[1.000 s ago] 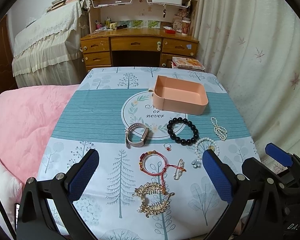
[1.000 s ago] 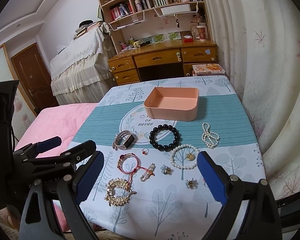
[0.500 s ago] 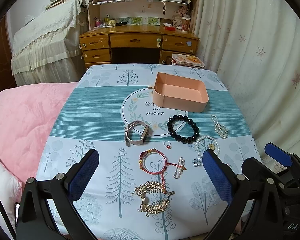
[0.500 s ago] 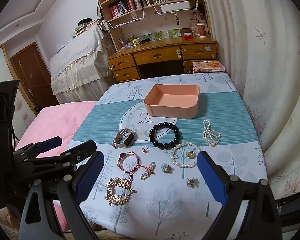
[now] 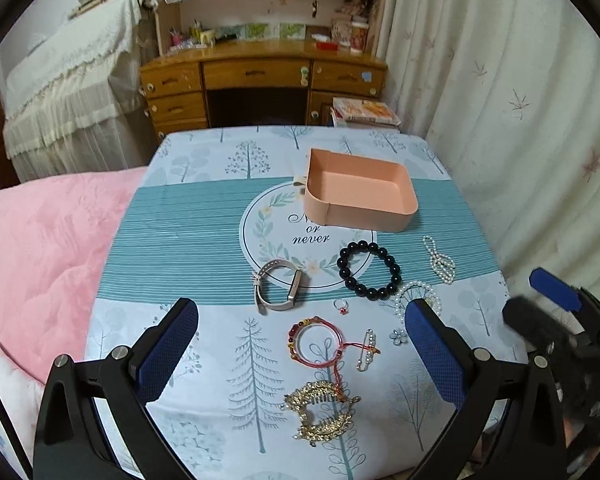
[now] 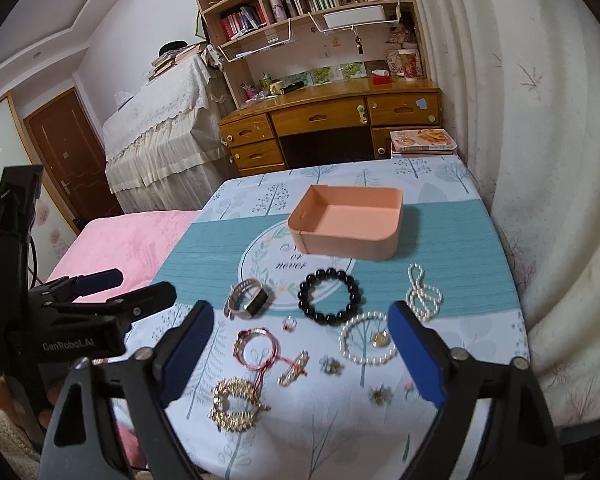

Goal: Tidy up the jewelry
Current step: 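Grasp the black bead bracelet with the right tool while the left tool grasps the white watch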

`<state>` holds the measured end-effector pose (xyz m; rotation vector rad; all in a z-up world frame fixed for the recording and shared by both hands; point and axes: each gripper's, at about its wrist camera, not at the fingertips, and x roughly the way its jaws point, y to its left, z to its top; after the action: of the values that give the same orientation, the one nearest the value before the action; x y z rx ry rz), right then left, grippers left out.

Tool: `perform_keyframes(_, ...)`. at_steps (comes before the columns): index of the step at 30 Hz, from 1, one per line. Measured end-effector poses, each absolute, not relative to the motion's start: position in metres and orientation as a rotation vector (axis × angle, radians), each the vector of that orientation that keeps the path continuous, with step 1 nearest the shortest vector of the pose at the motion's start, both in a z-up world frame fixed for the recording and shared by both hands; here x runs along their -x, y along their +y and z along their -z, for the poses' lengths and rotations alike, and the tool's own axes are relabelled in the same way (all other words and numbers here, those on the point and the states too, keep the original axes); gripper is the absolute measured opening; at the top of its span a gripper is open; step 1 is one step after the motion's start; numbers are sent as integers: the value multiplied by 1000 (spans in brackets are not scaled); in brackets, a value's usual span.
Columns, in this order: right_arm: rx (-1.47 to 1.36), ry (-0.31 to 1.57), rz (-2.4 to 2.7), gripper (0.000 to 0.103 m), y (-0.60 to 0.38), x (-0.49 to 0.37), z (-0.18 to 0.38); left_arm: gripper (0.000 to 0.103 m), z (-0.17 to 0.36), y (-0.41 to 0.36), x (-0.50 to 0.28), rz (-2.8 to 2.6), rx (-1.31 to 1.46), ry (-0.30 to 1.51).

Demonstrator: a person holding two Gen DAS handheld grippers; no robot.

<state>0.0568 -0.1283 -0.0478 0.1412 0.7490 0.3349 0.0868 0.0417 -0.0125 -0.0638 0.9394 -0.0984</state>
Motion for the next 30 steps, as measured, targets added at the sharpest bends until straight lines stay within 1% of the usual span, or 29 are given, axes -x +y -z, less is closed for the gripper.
perform_keyframes(6, -123, 826, -329, 70, -126, -103, 52, 102, 26, 65, -125, 88, 98, 994)
perform_keyframes(7, -117, 841, -328, 70, -125, -111, 56, 102, 32, 69, -133, 77, 99, 1004)
perform_keyframes(13, -125, 985, -315, 54, -125, -157, 92, 102, 77, 87, -170, -1, 78, 1079)
perform_keyframes(14, -134, 1018, -319, 51, -124, -165, 100, 100, 85, 89, -175, -6, 80, 1096)
perform_keyframes(15, -136, 1038, -320, 50, -124, -170, 107, 97, 93, 91, -180, -6, 86, 1111)
perform_keyframes(19, -128, 1113, -304, 47, -119, -187, 134, 87, 128, 100, -195, -2, 128, 1189)
perform_keyframes(20, -123, 1130, -299, 46, -118, -191, 140, 80, 132, 101, -196, 3, 135, 1196)
perform_keyframes(22, -109, 1153, -293, 45, -115, -197, 149, 73, 143, 103, -198, 19, 150, 1223)
perform_keyframes(23, -102, 1166, -291, 44, -114, -201, 154, 72, 147, 103, -200, 25, 154, 1233)
perform_keyframes(25, -89, 1188, -287, 41, -111, -206, 162, 67, 154, 103, -203, 24, 158, 1243)
perform_keyframes(27, -76, 1205, -284, 35, -108, -210, 168, 58, 158, 102, -205, 32, 151, 1256)
perform_keyframes(30, -50, 1225, -276, 31, -104, -215, 177, 50, 164, 98, -208, 50, 133, 1277)
